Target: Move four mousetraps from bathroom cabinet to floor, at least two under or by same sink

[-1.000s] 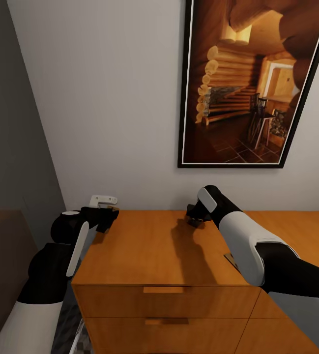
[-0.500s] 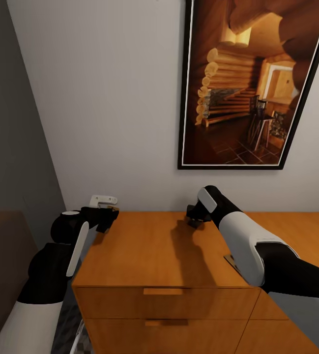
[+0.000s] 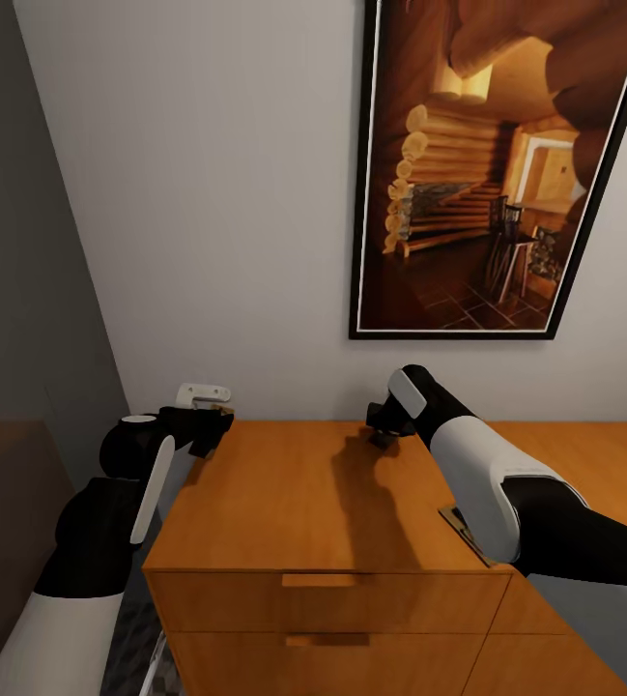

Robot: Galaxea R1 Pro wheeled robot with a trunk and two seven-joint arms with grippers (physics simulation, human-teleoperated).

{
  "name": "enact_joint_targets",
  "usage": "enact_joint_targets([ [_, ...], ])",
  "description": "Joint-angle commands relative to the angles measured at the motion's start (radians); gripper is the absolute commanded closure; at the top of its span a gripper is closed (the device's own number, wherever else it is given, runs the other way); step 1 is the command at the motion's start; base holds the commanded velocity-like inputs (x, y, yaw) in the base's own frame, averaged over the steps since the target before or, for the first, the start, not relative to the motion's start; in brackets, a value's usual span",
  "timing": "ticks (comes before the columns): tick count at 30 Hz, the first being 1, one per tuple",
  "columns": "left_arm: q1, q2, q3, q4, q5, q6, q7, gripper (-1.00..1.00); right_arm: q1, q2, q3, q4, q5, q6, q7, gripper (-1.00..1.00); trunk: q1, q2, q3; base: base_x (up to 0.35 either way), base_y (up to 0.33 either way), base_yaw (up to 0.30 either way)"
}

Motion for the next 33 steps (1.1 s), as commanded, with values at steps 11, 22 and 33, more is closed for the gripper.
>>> enact_joint_targets([
  [11,-0.001,0.000,-0.001,-0.001,-0.004,0.004,-0.001,1.00,-0.001,0.001,-0.006,0.024,-0.006,0.002,-0.008,1.00,0.000,-0.001,-0.001,-0.033,0.004,0.000],
  [22,-0.001,0.000,-0.001,-0.001,-0.004,0.004,-0.001,1.00,-0.001,0.001,-0.007,0.027,-0.006,0.003,-0.008,1.00,0.000,-0.001,-0.001,-0.143,0.014,0.000],
  [33,-0.001,0.000,-0.001,-0.001,-0.004,0.004,-0.001,1.00,-0.012,0.001,-0.007,0.028,-0.006,0.005,-0.008,1.00,0.000,-0.001,-0.001,-0.117,0.001,0.000],
])
